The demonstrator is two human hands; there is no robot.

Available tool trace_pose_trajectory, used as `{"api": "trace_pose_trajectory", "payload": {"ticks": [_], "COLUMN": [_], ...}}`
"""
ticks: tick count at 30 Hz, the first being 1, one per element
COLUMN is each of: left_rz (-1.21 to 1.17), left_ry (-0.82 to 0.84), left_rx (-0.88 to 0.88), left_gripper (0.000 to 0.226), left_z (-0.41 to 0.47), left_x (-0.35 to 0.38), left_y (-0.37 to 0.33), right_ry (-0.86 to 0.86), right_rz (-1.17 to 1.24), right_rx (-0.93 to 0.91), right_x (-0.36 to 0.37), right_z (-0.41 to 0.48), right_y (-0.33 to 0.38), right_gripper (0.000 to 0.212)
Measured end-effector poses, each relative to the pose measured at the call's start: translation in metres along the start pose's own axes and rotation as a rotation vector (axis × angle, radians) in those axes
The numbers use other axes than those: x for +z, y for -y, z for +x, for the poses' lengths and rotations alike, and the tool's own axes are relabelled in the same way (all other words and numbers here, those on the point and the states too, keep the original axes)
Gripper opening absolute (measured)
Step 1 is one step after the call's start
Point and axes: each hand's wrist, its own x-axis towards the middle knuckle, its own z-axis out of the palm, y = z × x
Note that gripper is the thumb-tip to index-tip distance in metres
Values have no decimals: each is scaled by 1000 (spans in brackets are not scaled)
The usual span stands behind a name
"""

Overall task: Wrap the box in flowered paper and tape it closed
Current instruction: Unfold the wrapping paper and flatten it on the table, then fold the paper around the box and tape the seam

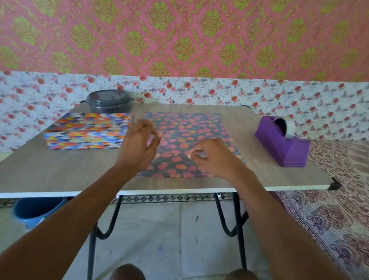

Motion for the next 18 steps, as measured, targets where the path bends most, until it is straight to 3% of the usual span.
{"api": "trace_pose_trajectory", "payload": {"ticks": [2, 4, 9, 11, 12, 15, 18], "left_rz": [134, 222, 249, 166, 101, 21, 4], "left_ry": [-165, -230, -252, -212, -176, -121, -206], "left_rx": [-124, -320, -746, -911, -972, -979, -963], "left_gripper": [15, 29, 73, 79, 79, 69, 73], "left_z": [-1, -5, -13, -12, -12, -16, -15], "left_x": [-18, -37, -80, -93, -95, -98, -99], "left_y": [9, 26, 89, 116, 126, 152, 156], "right_ry": [39, 79, 63, 33, 28, 37, -23], "right_rz": [1, 10, 100, 154, 171, 222, 310], "right_rx": [7, 16, 14, 60, 95, 154, 190], "right_x": [15, 32, 79, 99, 107, 127, 132], "right_z": [29, 59, 116, 138, 146, 165, 169], "right_y": [9, 18, 65, 80, 86, 101, 104], "right_gripper": [21, 24, 21, 19, 27, 42, 43]}}
